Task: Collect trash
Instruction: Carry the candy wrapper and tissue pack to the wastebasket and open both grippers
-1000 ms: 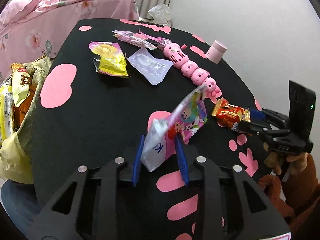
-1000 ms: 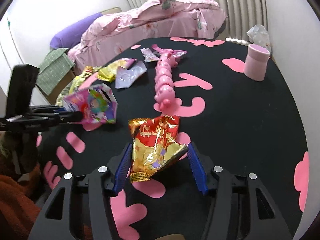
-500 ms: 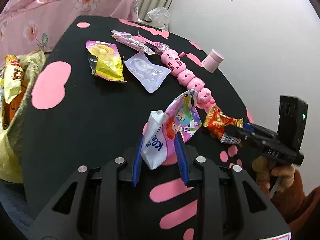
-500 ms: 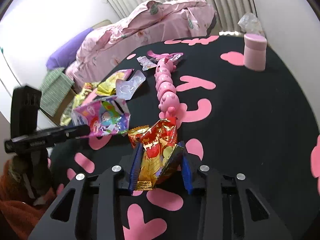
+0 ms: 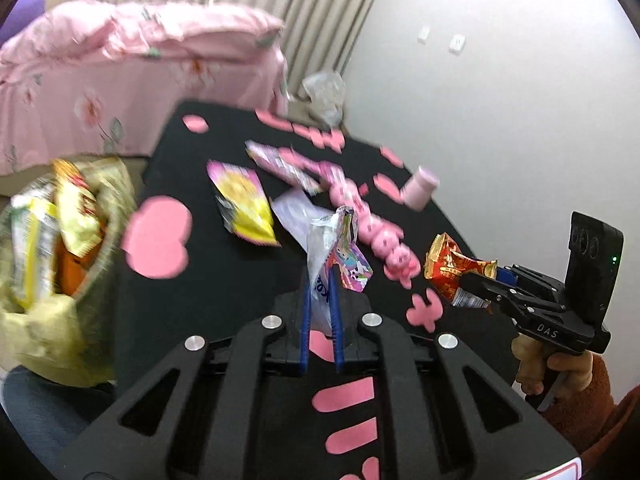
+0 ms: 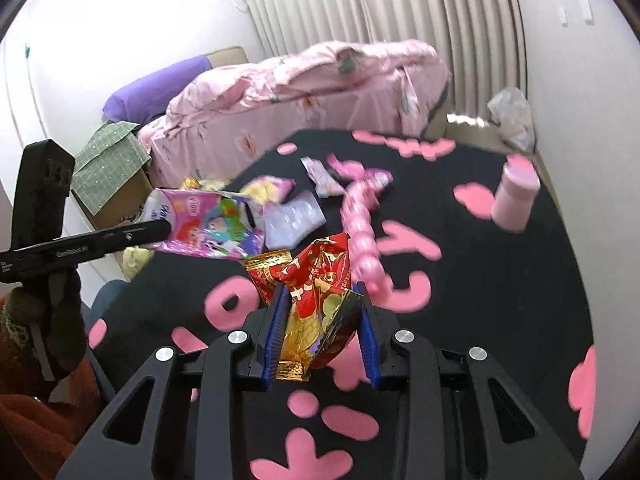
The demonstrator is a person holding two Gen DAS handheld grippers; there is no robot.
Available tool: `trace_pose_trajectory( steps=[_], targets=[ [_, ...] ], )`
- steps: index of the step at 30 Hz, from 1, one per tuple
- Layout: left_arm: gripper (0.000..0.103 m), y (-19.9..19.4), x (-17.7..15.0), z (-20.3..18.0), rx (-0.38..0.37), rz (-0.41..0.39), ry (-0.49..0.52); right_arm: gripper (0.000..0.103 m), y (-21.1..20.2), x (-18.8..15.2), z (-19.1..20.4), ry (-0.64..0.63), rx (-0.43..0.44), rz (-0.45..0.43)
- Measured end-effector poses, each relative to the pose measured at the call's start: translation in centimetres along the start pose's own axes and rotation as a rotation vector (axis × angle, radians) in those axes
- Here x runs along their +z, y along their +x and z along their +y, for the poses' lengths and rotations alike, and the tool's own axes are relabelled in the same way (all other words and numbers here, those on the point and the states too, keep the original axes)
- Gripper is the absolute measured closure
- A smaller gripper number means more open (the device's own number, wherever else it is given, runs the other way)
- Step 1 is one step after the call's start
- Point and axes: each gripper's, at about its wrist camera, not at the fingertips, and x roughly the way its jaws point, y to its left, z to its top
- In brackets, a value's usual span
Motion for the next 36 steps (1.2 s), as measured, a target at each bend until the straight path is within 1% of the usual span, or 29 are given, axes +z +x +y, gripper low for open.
trace_pose_trajectory(
  steps=[1,3,7,12,14,18,24,29,30,36],
  targets=[
    [0.095,-1.2,0.4,0.3,0.016,-0.031,-0.003,0.072,-0.2,0.5,0.5,-0.014,0.0,-0.009],
    [0.095,-2.7,0.9,0.9,0.042,-0.066,-0.008,0.072,-0.4,1.9,1.7,-0.047,0.008,-0.03],
    [0.095,-6.0,2.0,2.7,0.134,-0.15,-0.019,0.072,-0.6,5.1,4.2,-0.084,0.046,-0.079],
    [0.095,-9.0,2.3,6.2,0.208,-0.209,-0.089,0.072,0.1,8.6,8.3,-0.145,0.087,-0.12],
    [0.095,-10.2,2.1,7.8,0.24,-0.231,-0.12,0.072,0.5,9.3,9.8,-0.179,0.089,-0.131],
    [0.095,-12.0,1.9,10.3,0.279,-0.265,-0.161,0.072,1.7,10.6,12.9,-0.247,0.099,-0.137],
    [0.095,-13.4,1.0,12.9,0.338,-0.29,-0.191,0.072,4.2,11.6,16.2,-0.313,0.124,-0.112],
    [0.095,-13.8,0.2,16.0,0.439,-0.313,-0.25,0.072,7.2,11.9,18.2,-0.359,0.141,-0.063],
    [0.095,-13.8,0.1,16.5,0.449,-0.312,-0.261,0.072,7.9,11.9,18.5,-0.367,0.144,-0.053],
    [0.095,-11.9,-0.9,19.9,0.461,-0.262,-0.329,0.072,12.0,11.9,19.4,-0.375,0.17,0.016]
  ],
)
